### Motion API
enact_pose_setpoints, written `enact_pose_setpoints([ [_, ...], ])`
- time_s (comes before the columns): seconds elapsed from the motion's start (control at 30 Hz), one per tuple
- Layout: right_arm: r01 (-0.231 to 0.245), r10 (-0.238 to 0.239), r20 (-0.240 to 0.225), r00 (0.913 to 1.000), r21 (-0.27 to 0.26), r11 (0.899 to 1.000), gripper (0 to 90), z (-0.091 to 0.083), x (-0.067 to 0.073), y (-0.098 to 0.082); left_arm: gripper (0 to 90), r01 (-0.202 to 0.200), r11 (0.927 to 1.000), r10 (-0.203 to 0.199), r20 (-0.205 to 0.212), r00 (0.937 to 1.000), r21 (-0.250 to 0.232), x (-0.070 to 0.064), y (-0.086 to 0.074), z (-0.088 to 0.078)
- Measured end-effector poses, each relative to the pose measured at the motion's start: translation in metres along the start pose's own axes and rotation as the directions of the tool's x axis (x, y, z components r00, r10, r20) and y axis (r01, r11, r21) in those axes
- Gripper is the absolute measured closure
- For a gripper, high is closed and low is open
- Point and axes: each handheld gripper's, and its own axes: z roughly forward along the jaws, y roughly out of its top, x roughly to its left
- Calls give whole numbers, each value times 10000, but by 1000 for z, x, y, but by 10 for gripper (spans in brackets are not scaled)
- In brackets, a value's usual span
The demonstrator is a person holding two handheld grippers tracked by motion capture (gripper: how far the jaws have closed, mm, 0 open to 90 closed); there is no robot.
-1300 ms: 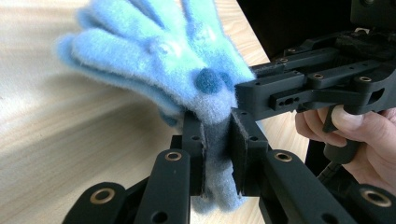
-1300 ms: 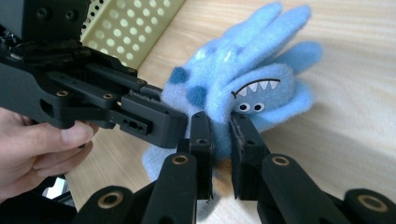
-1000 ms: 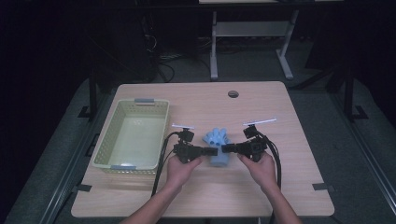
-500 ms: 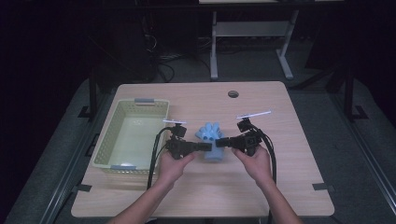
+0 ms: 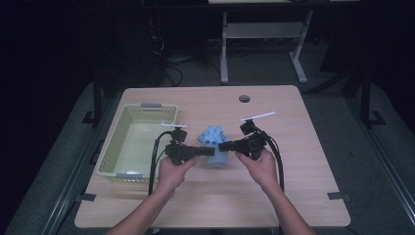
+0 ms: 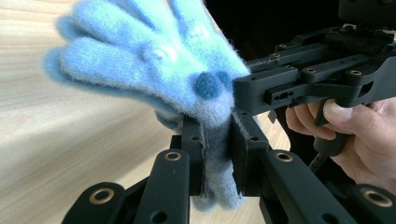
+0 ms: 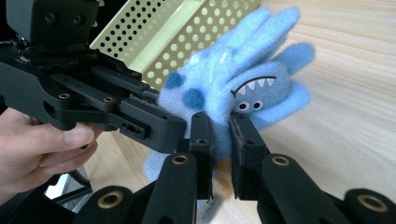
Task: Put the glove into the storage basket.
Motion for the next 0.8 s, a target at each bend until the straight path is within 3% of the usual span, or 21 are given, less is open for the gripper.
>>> enact_pose_setpoints([
  [0.27, 338, -339, -85, 9994, -135, 9993, 809, 1, 11, 11, 769, -39, 9998, 39, 12, 10000, -208, -3, 6, -15],
  [0.5, 422, -423, -120, 9990, -81, 9991, 809, 6, 19, 22, 769, 210, 9989, -206, 109, 9997, -424, 2, 11, -26],
  [0.8, 649, -650, -183, 9977, -59, 9979, 809, 11, 25, 39, 770, 170, 9982, -160, 180, 9997, -575, 6, 23, -40],
])
